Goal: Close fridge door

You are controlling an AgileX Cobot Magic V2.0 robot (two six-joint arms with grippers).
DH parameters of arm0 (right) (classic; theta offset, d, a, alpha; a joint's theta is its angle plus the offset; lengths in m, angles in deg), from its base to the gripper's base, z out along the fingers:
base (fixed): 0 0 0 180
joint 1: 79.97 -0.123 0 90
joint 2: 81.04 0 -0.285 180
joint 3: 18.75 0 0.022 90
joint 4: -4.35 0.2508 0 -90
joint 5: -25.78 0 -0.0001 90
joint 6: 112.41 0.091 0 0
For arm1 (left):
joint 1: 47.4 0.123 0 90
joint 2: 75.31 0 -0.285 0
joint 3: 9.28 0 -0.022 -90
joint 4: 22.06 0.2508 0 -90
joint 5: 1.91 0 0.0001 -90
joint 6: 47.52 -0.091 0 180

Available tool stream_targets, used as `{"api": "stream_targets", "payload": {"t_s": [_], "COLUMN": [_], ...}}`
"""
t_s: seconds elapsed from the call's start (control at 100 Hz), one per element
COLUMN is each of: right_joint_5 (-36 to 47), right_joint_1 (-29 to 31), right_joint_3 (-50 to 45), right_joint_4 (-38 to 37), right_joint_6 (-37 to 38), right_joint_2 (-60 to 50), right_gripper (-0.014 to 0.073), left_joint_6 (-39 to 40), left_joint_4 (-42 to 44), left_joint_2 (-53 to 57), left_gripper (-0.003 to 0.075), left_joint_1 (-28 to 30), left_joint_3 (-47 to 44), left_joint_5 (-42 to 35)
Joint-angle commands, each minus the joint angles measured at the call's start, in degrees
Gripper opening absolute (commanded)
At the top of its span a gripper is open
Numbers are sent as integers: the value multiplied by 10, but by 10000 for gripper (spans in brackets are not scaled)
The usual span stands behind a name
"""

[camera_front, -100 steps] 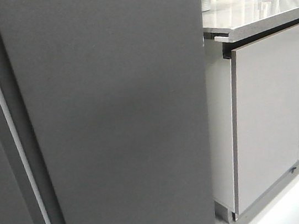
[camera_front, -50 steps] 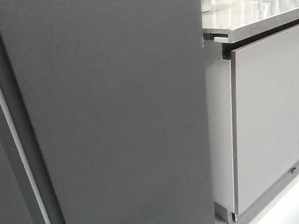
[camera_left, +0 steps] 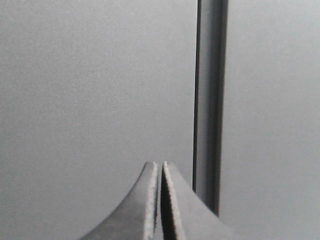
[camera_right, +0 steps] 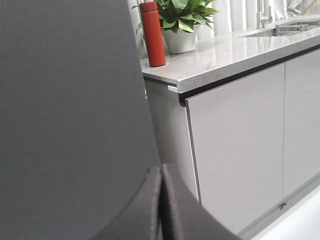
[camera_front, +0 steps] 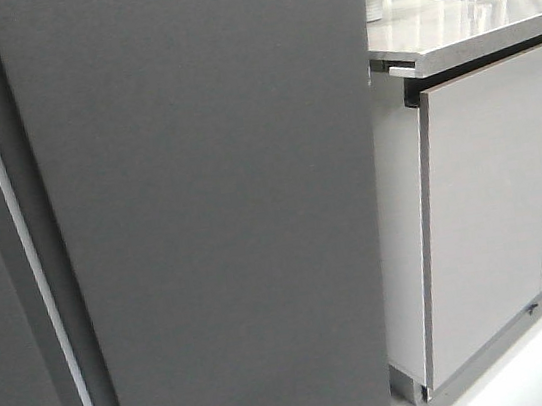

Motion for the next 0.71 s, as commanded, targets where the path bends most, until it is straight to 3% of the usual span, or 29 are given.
{"api": "stream_targets", "payload": {"t_s": [0.0,0.7], "right_joint_5": [41,36], "right_joint_1": [3,3], "right_joint_3": [-11,-11], "right_joint_4": [-8,-8], "right_joint_6": [-11,-11], "right_joint_2": [-10,-10], "right_gripper": [-46,-46], "left_joint_6": [2,2], "left_joint_4": [-2,-2], "left_joint_2": [6,6], "left_gripper": [-20,-20], "left_joint_1": [0,0], "left_joint_3": [-20,-20], "left_joint_5": [-41,-41]}}
